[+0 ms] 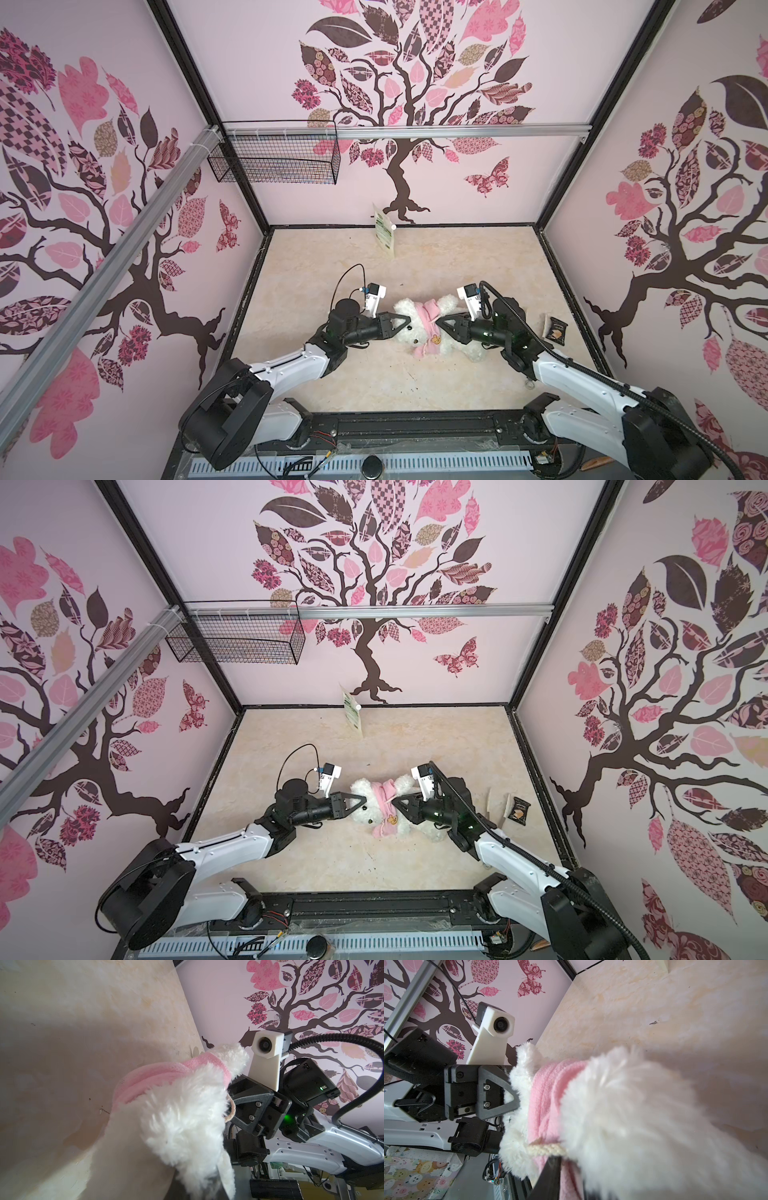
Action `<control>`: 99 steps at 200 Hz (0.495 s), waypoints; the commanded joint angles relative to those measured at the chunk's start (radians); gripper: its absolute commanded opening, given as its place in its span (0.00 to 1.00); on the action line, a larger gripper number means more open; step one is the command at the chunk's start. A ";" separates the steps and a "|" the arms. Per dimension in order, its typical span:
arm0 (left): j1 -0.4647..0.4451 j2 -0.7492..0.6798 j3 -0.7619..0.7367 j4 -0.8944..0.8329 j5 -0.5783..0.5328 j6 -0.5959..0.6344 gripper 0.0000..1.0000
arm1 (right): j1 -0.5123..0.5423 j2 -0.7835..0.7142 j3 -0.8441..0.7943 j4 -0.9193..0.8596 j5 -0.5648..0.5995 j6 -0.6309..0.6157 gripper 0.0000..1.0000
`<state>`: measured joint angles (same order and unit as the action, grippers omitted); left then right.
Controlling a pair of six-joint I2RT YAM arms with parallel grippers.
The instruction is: Dress the teddy bear
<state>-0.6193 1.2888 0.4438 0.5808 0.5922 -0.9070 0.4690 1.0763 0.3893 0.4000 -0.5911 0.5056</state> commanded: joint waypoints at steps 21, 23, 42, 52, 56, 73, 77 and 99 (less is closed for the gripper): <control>-0.023 -0.031 0.018 0.041 0.049 0.025 0.00 | 0.010 0.043 0.034 0.066 -0.001 0.017 0.15; -0.023 -0.031 0.018 0.040 0.049 0.025 0.00 | 0.011 0.043 0.033 0.067 0.000 0.017 0.14; -0.023 -0.040 0.017 0.022 0.036 0.033 0.00 | 0.009 0.024 0.022 0.044 0.059 0.004 0.00; -0.023 -0.051 0.014 0.000 0.015 0.041 0.00 | 0.005 -0.002 0.020 0.011 0.103 -0.013 0.00; -0.023 -0.057 0.012 -0.012 0.003 0.045 0.00 | 0.002 -0.014 0.019 0.000 0.122 -0.017 0.00; -0.028 -0.094 0.019 -0.136 -0.070 0.109 0.00 | -0.033 -0.076 0.008 -0.043 0.186 -0.012 0.00; -0.031 -0.103 0.024 -0.184 -0.093 0.134 0.00 | -0.042 -0.091 0.007 -0.057 0.205 -0.012 0.00; -0.082 -0.137 0.061 -0.408 -0.242 0.282 0.00 | -0.062 -0.195 0.003 -0.129 0.347 -0.028 0.00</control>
<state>-0.6567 1.1938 0.4511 0.4038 0.4820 -0.7952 0.4416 0.9836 0.3859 0.3450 -0.4622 0.5053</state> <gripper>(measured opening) 0.061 0.044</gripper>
